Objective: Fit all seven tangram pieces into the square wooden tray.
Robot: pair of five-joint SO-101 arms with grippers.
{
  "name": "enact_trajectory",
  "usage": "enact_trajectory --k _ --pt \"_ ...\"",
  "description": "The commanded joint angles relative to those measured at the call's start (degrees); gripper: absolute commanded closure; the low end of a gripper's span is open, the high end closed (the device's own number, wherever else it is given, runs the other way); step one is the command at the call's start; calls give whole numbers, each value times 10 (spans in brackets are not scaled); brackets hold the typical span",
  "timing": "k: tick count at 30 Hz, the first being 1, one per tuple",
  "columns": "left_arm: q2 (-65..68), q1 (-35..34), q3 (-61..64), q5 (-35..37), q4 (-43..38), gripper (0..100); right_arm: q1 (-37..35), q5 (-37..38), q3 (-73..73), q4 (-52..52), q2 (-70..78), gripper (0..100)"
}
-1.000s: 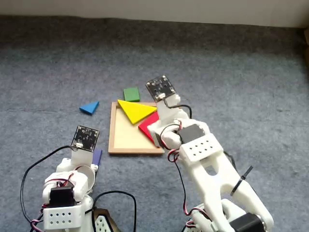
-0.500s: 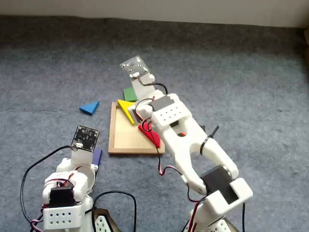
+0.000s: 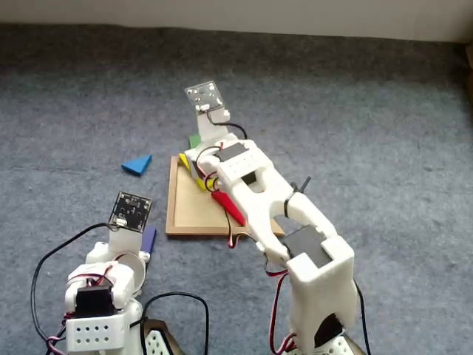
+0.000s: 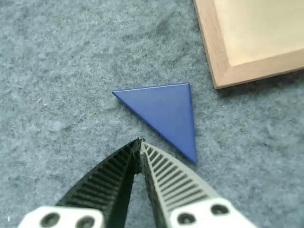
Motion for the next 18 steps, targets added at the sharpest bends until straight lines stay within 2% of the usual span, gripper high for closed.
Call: enact_trajectory --k 1,12,18 --pt "-15 -2 11 2 3 994 5 -3 -20 19 -12 973" --pt "-15 -2 11 2 3 994 4 -1 -19 90 -15 975" --pt "-15 -2 11 2 3 994 4 69 -1 159 -132 975"
